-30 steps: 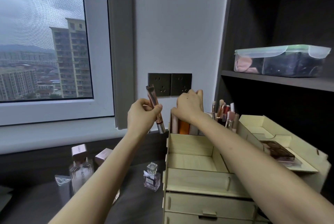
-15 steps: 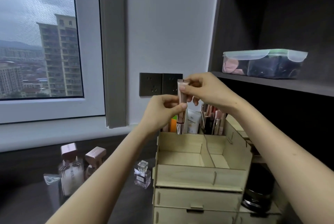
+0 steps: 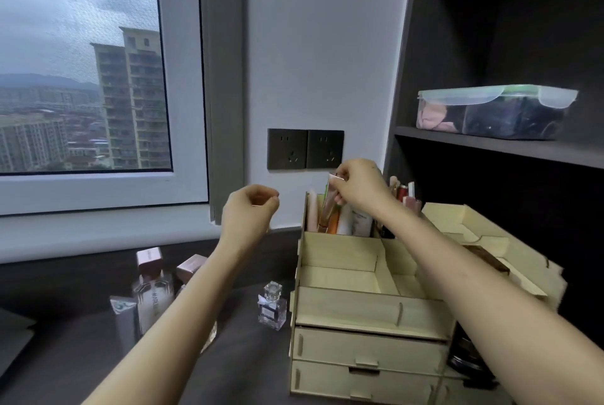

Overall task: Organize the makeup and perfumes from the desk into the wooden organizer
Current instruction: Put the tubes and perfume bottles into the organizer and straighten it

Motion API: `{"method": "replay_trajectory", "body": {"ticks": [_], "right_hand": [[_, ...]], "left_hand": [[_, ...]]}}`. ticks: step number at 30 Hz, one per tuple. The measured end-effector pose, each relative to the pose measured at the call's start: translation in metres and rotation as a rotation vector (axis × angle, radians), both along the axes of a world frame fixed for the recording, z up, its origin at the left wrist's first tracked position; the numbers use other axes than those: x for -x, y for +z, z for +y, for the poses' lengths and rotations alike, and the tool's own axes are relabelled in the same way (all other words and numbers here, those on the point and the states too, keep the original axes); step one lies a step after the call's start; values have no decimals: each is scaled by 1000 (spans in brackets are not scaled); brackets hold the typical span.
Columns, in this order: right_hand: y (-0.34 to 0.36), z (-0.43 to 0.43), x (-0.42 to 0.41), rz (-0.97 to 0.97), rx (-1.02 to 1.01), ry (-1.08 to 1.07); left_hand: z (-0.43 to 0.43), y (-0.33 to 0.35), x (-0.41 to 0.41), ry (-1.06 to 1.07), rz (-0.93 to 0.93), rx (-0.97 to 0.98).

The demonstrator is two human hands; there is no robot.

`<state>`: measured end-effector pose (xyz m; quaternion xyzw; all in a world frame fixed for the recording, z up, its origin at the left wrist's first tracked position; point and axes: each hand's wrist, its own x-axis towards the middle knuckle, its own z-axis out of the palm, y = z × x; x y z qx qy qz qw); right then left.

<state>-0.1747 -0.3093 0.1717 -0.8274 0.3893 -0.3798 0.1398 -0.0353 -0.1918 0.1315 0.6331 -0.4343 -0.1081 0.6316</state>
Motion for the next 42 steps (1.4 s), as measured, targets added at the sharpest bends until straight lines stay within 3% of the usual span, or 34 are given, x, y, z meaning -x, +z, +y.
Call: {"method": "replay_trajectory", "body": {"ticks": [7,12,14,16,19,22,27,32,39,42], "right_hand": [[-9,4,-21,151,21,-84],[-1,25,-20,198,321,-165],[-2,47,-27,159,424,-102],[-12,75,-39,139,370,56],[-48,112,-64,313,146,295],[-84,127,-92,439,-37,330],[-128,135,-124,326,-382,215],[-154,143,-135,165,-469,164],[-156,159,-119,72,-272,87],[-148,172,-107,-5,-109,198]], "left_hand": [[21,-16,-24,35,18,-55],[43,-23,-44,105,50,-44],[55,-26,-56,177,46,-28],[69,-30,-69,246,5,-21],[91,-40,-84,333,-81,-44],[112,-52,-94,433,-144,-79],[140,-80,-105,522,-96,-121],[145,-118,-113,435,13,-296],[132,-141,-116,344,-12,-327],[135,-143,-108,372,-116,-267]]}}
